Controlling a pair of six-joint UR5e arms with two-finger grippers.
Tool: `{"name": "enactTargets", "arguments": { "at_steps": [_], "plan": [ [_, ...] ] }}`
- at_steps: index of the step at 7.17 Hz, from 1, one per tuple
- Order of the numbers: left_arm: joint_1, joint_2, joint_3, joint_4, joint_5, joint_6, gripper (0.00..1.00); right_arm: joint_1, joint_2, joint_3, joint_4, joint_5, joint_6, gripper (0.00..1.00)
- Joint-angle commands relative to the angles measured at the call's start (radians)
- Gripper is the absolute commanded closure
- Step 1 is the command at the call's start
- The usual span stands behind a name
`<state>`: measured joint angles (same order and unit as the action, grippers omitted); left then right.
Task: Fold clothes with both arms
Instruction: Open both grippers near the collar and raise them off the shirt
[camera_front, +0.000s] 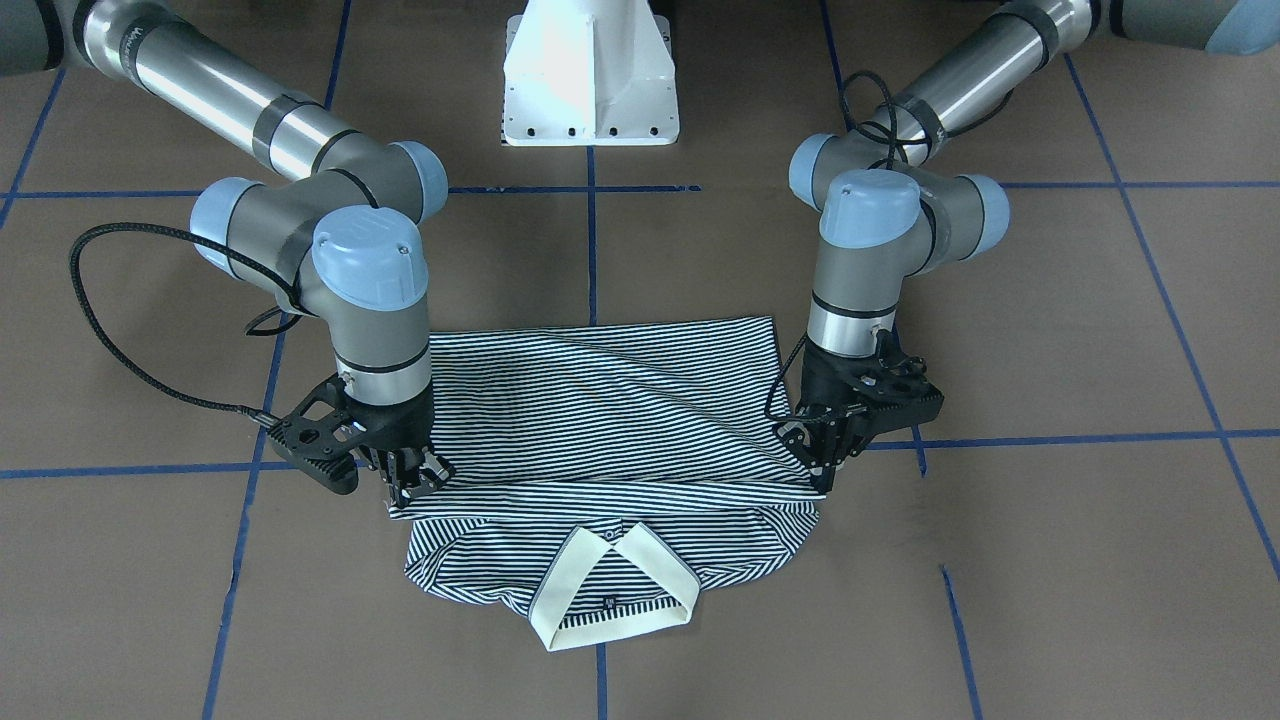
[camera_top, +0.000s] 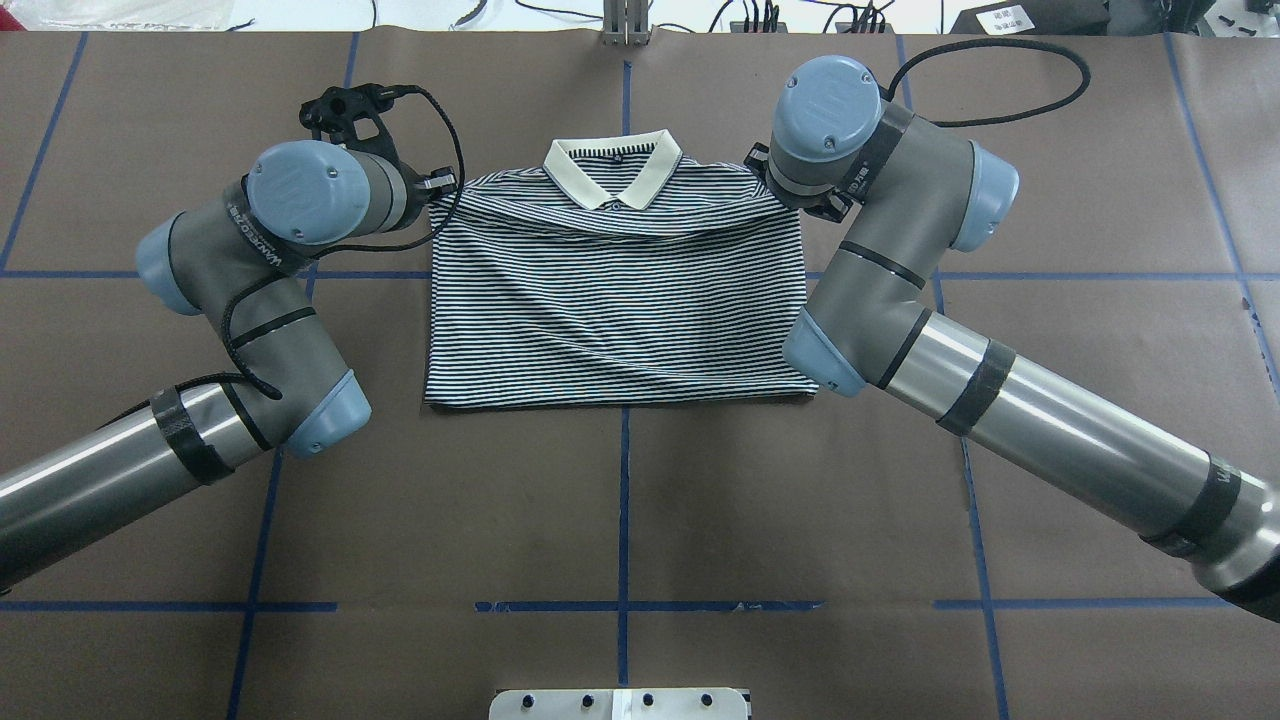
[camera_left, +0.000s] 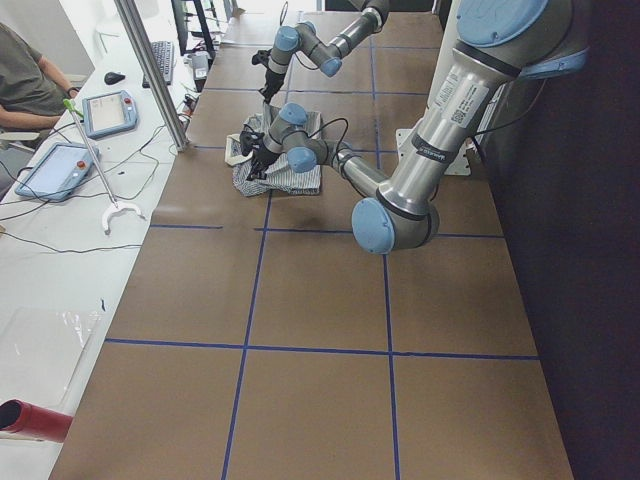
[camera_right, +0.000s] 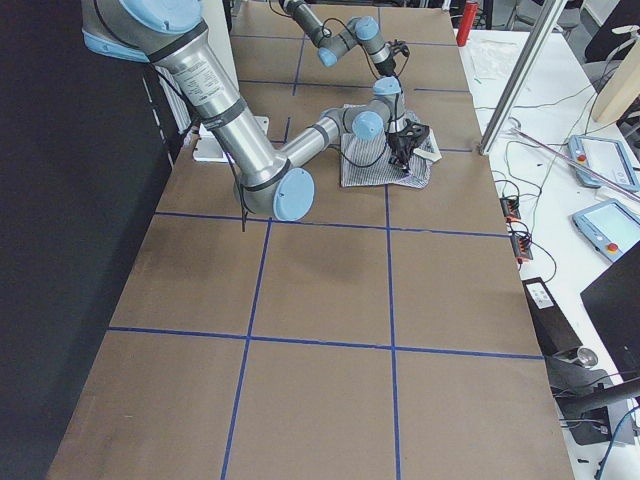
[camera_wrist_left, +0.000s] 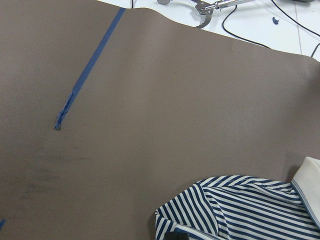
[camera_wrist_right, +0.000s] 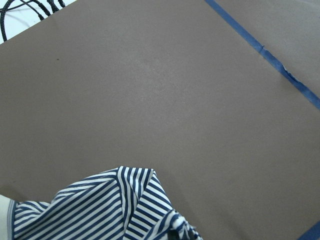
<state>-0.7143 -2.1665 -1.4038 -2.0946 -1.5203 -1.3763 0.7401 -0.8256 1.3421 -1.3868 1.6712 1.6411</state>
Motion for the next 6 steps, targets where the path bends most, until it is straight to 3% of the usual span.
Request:
{"name": "enactTargets", "arguments": {
  "at_steps": [1, 2, 5, 6],
  "plan": [
    [0.000, -0.006, 0.052, -0.042, 0.012, 0.000, 1.00, 0.001, 0.010, -0.055, 0.052, -0.004, -0.001, 1.00],
    [0.000, -0.009, 0.052, -0.042, 0.012, -0.001, 0.94, 0.001, 0.011, -0.055, 0.054, -0.004, 0.000, 0.69],
    [-0.005, 0.004, 0.081, -0.147, 0.008, -0.004, 0.76, 0.011, 0.011, -0.075, 0.087, -0.005, 0.005, 0.69],
    [-0.005, 0.005, 0.088, -0.181, 0.005, -0.004, 0.75, 0.013, 0.013, -0.089, 0.116, -0.005, 0.009, 0.69]
  ]
}}
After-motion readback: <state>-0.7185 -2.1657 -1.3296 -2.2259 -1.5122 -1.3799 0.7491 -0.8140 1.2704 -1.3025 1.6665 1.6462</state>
